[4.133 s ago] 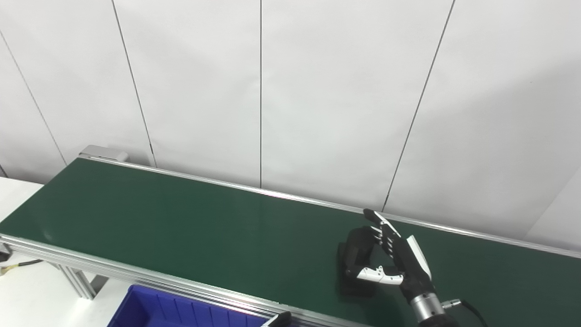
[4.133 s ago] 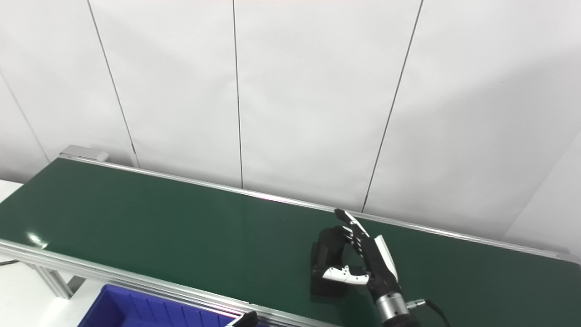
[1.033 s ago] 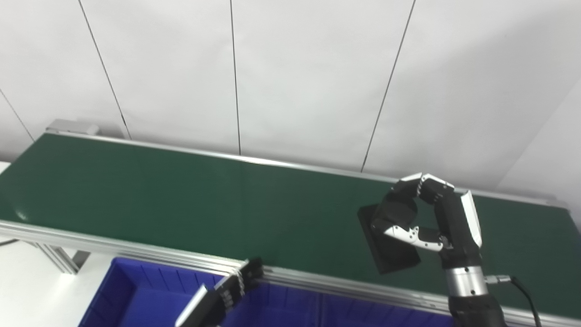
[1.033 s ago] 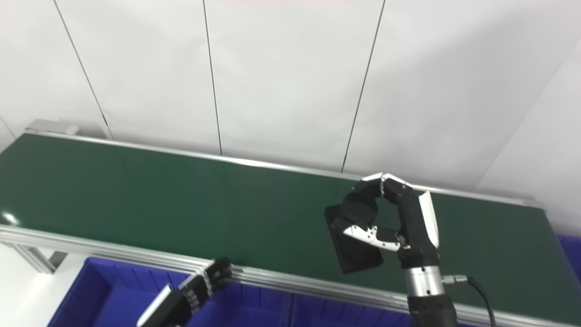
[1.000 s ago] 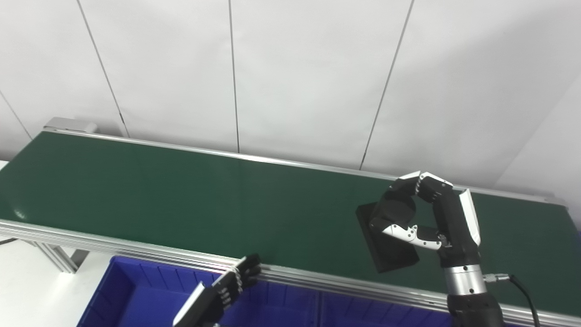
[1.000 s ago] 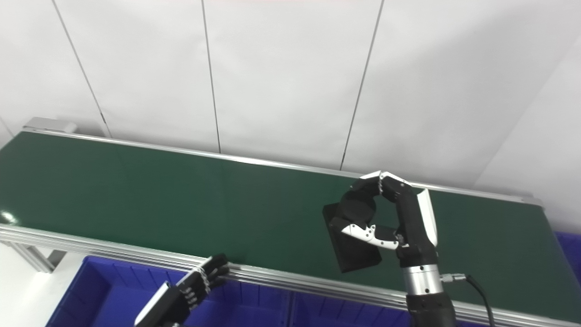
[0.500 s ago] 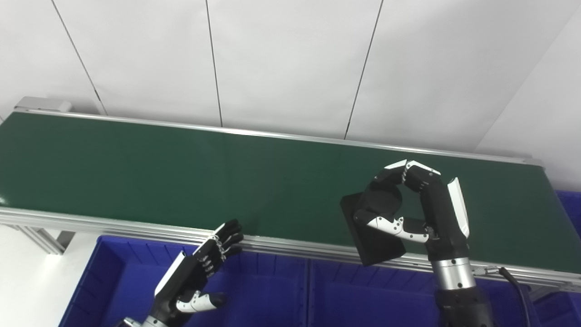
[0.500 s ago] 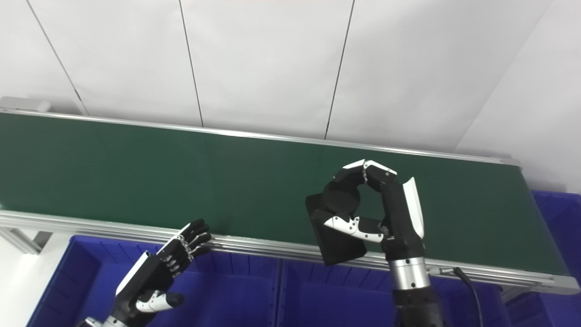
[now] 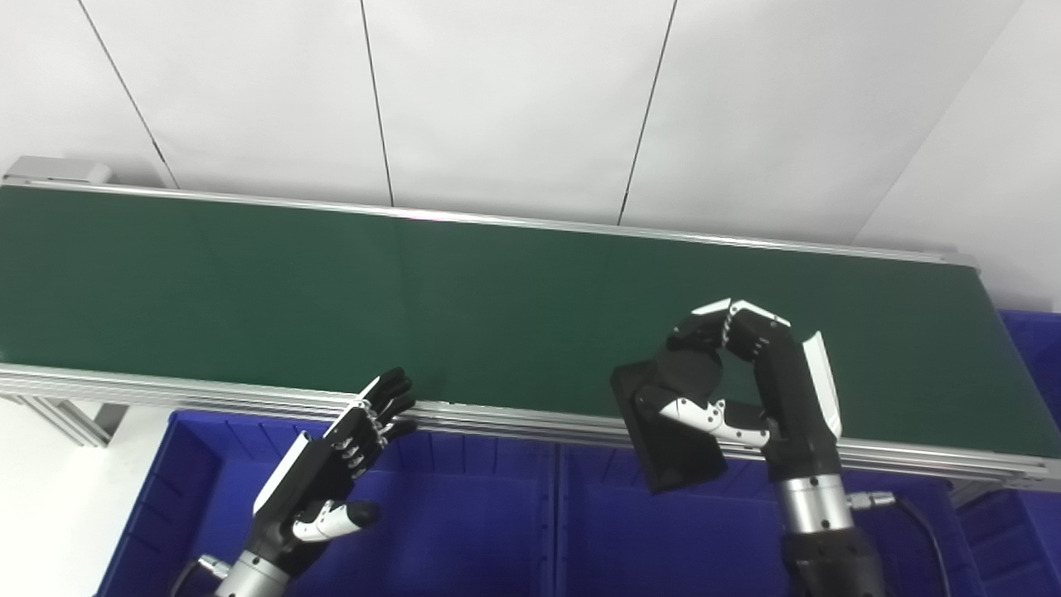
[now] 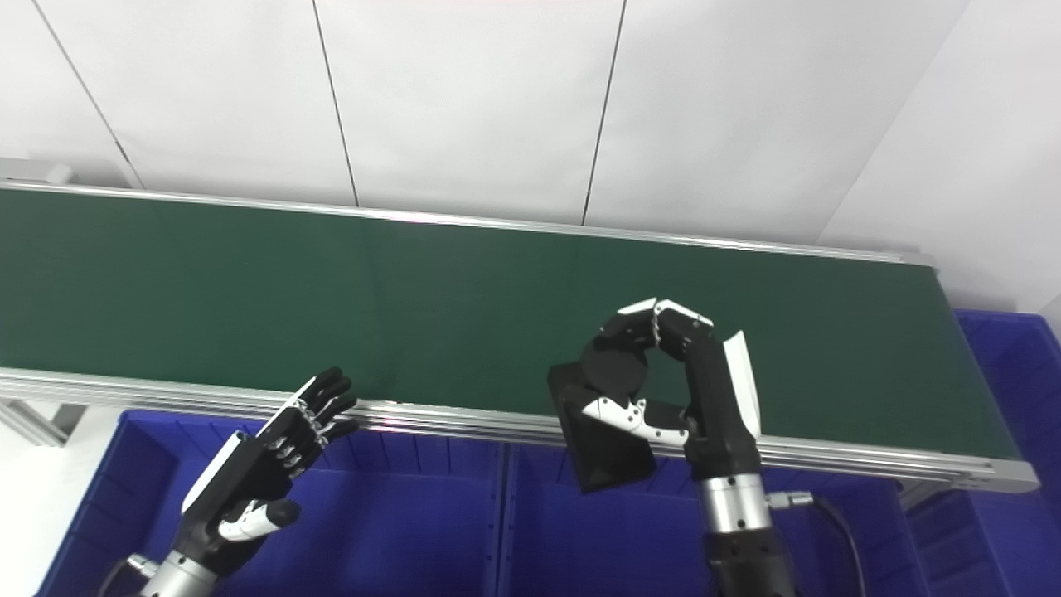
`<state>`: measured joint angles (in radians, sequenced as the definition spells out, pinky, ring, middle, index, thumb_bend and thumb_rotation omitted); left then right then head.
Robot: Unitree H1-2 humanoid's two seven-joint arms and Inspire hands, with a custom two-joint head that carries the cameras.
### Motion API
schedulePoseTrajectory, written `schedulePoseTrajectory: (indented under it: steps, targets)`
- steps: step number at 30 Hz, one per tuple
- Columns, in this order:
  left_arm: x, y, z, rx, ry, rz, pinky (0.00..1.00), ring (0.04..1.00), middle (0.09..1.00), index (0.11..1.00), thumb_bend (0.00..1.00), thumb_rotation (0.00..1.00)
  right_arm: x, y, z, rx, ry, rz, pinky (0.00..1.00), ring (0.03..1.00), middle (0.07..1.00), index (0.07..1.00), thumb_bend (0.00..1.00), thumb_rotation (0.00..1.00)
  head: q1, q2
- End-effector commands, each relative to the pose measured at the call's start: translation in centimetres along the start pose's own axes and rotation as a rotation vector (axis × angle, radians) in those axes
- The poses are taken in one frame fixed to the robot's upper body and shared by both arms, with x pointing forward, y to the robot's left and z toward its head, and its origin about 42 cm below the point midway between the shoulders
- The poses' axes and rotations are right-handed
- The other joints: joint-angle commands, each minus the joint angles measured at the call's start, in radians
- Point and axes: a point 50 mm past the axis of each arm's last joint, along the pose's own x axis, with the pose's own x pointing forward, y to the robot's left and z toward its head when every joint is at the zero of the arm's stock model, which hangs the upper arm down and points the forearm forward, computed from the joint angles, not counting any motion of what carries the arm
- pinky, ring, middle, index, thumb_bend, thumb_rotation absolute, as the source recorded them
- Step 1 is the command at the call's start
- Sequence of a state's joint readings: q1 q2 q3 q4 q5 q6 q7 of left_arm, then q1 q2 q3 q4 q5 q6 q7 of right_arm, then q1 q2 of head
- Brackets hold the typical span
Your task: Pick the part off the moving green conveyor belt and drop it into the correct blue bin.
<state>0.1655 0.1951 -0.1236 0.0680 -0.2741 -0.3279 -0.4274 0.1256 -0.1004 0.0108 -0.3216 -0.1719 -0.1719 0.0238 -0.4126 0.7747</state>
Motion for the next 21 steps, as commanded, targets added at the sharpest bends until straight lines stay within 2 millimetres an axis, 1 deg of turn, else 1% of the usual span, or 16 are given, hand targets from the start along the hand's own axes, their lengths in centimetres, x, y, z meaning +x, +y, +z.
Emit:
schedulePoseTrajectory:
  steps: [1,5,6,9,10,15,21]
  targets:
    - [0.4,0.4,1.2,0.007,-0.048,-0.01,0.9,0.955,0.968,0.953,0.97,0.56,0.0,-0.3,1.1,0.012,-0.038,-0.045,0.37,0.46,0.497,0.472,0.52,0.0,-0.003,0.002]
    - [0.3,0.5,1.4,0.005,-0.047,-0.01,0.91,0.955,0.963,0.946,0.97,0.56,-1.1,-0.3,0.5,0.026,-0.002,-0.074,0.37,0.462,0.499,0.47,0.52,0.0,-0.018,0.004]
    - [0.3,0.6,1.5,0.007,-0.046,-0.011,0.91,0.956,0.964,0.947,0.97,0.56,-1.4,-0.2,0.3,0.026,0.005,-0.078,0.37,0.463,0.499,0.47,0.52,0.0,-0.039,0.003]
    - [0.2,0.8,1.7,0.018,-0.042,-0.011,0.92,0.954,0.966,0.953,0.97,0.58,-2.0,-0.2,0.0,0.015,0.022,-0.085,0.37,0.463,0.495,0.472,0.52,0.0,-0.055,0.004]
    - [0.2,0.9,1.7,0.017,-0.044,-0.011,0.92,0.953,0.966,0.954,0.97,0.59,-2.2,-0.2,-0.1,0.018,0.03,-0.087,0.37,0.463,0.494,0.472,0.52,0.0,-0.072,0.005]
    - [0.1,1.5,1.8,0.006,-0.049,-0.007,0.91,0.936,0.958,0.948,0.97,0.58,-3.2,-0.1,-0.3,0.026,0.056,-0.099,0.36,0.46,0.504,0.468,0.52,0.0,-0.104,0.016]
    - [0.1,1.7,1.9,0.004,-0.051,-0.01,0.91,0.934,0.962,0.953,0.97,0.58,-4.8,-0.4,-0.8,0.028,0.098,-0.125,0.37,0.459,0.514,0.465,0.52,0.0,-0.103,0.022]
